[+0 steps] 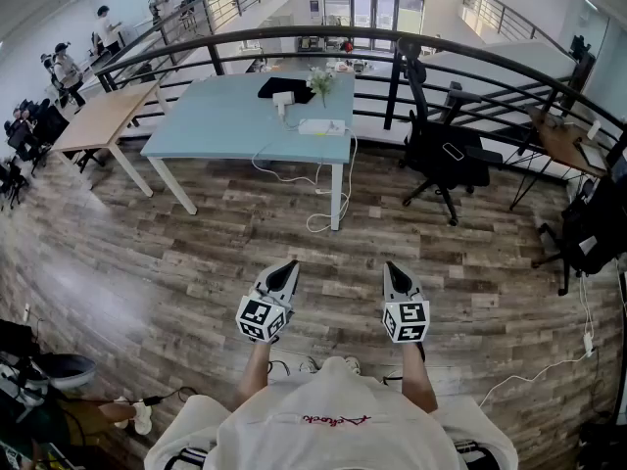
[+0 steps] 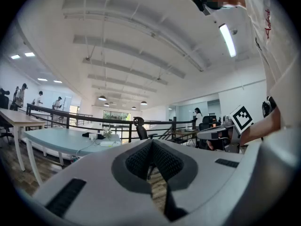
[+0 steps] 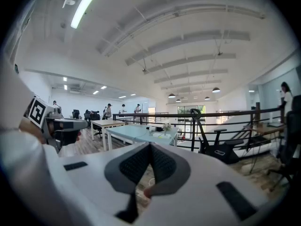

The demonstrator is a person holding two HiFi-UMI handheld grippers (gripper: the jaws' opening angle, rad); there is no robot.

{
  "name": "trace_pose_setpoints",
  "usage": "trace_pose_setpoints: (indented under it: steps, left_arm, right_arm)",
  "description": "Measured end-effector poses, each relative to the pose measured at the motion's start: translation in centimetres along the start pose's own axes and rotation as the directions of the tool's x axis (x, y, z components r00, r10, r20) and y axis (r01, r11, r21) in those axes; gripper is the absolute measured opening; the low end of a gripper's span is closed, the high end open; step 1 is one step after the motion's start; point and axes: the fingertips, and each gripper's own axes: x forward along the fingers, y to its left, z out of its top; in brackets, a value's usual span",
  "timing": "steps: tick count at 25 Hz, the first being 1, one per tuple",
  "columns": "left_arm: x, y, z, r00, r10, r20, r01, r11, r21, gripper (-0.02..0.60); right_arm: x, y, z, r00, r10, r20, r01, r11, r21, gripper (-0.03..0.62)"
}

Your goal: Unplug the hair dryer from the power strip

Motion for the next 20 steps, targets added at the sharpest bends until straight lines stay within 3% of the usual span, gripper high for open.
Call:
trace_pose_setpoints:
  steps: [20]
  left_arm:
    - [2.7,-2.0,0.6,1.0,0.008,0.007,-0.008,1.0,0.017,0.009]
  right_arm:
    - [-0.1,-2.8,0.2,0.999,0.037,0.02,-0.037,0.999,0.008,0.017]
